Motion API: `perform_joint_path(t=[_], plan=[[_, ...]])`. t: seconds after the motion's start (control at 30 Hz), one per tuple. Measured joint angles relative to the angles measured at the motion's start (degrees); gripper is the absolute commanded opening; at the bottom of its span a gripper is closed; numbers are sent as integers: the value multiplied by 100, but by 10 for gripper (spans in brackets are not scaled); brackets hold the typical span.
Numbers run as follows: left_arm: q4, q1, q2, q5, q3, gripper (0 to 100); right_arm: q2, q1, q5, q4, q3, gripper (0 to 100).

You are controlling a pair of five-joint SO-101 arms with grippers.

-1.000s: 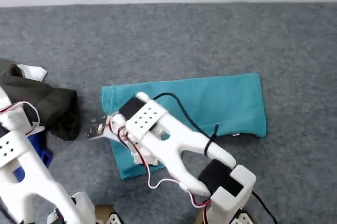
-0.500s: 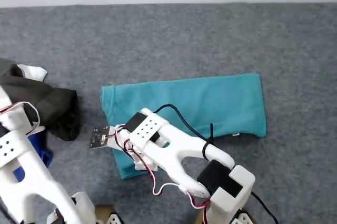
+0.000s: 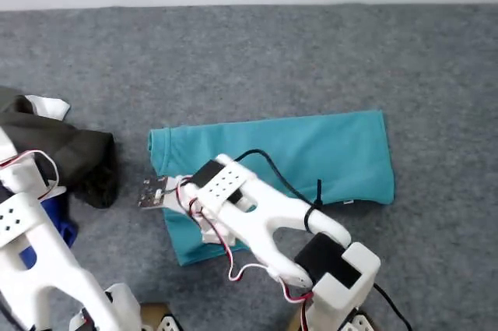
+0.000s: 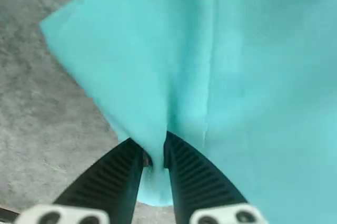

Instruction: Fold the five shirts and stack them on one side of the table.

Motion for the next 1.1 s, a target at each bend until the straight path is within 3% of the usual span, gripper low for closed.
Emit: perform_joint_path(t=[0.4,0.63,0.87,1.1], plan=[[0,0,0,0,0,6,527,1064,492,-9,-1618,20],[0,0,0,0,88,6,1538,1380,492,-9,-2593,163],[0,0,0,0,88,6,1653,1732,492,26,-3288,167],[0,0,0,0,88,6,1653,1776,492,1178,-3956,137]])
